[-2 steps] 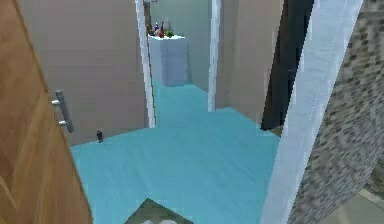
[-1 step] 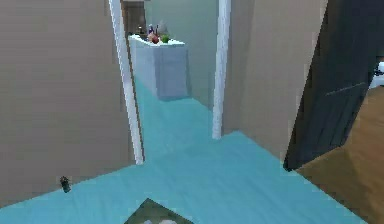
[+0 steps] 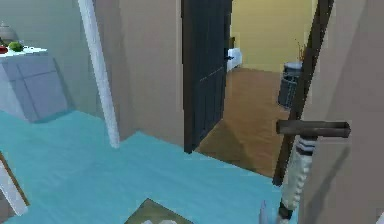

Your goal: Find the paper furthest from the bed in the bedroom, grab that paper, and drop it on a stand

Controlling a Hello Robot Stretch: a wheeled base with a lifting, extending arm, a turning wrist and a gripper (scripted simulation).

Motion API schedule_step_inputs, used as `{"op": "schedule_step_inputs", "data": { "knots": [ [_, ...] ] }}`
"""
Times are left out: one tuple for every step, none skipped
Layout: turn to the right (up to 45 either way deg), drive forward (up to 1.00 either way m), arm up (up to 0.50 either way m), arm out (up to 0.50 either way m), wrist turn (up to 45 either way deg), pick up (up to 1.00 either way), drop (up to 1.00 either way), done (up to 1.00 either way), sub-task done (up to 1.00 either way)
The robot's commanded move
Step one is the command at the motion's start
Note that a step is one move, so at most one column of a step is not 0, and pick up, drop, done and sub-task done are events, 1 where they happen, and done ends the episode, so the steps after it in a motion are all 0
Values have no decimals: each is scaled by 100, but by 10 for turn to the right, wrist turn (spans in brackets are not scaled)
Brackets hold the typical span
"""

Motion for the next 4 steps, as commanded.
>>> {"op": "schedule_step_inputs", "data": {
  "knots": [
    [0, 85, 0, 0, 0, 0, 0, 0, 0],
    [270, 0, 0, 0, 0, 0, 0, 0, 0],
    [0, 100, 0, 0, 0, 0, 0, 0, 0],
    [0, 85, 0, 0, 0, 0, 0, 0, 0]
  ]
}}
